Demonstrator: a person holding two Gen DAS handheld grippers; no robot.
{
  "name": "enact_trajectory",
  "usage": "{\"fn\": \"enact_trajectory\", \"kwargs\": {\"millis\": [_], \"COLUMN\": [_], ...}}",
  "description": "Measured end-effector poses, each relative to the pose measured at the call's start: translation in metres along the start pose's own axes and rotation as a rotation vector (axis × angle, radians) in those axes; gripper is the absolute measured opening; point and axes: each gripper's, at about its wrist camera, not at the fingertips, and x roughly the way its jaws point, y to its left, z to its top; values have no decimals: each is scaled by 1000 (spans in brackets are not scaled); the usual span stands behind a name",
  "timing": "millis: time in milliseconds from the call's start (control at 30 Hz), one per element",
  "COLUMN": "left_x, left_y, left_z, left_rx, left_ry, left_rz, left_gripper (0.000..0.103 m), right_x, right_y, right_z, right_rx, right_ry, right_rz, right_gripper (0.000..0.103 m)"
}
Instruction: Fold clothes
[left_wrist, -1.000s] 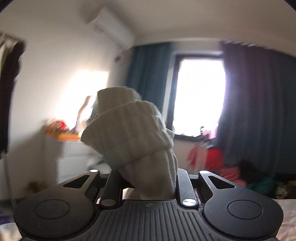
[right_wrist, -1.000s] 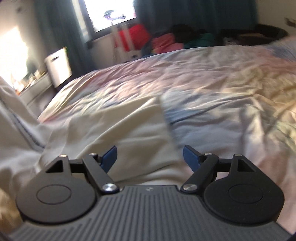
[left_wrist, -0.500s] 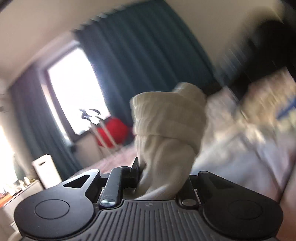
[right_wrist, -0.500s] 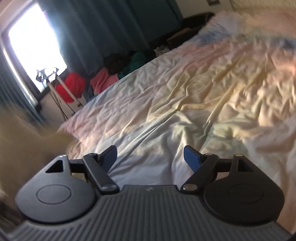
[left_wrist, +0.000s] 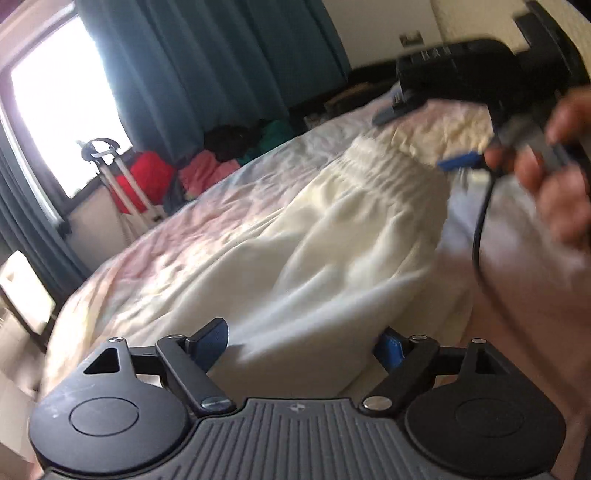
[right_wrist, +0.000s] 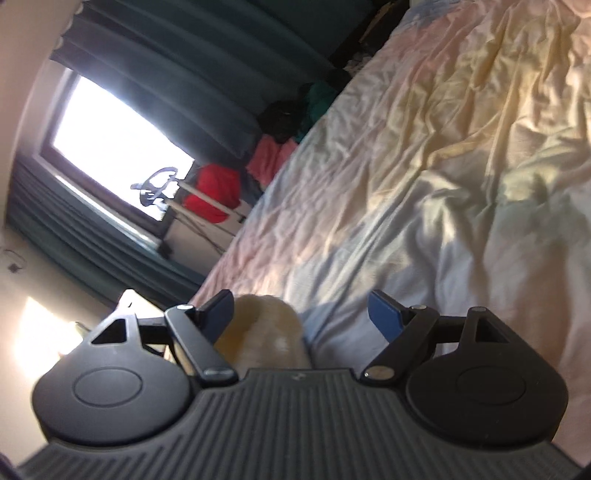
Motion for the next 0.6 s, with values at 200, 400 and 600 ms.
{"fn": "enact_trajectory", "kwargs": {"millis": [200, 400, 600], "left_x": [-46, -62, -52], "left_y": [8, 23, 44], "left_z": [-72, -83, -79], "left_rx": [84, 17, -81], "left_ry": [23, 85, 85], "left_rz": [83, -63, -110], "left_gripper": [78, 74, 73], "right_x": [10, 18, 18], "right_y": [15, 29, 29], "right_z": [-13, -30, -45], "right_rx": [-48, -129, -180], "right_ry": [118, 218, 261], "right_rz": [59, -33, -98], "right_gripper": [83, 84, 84]}}
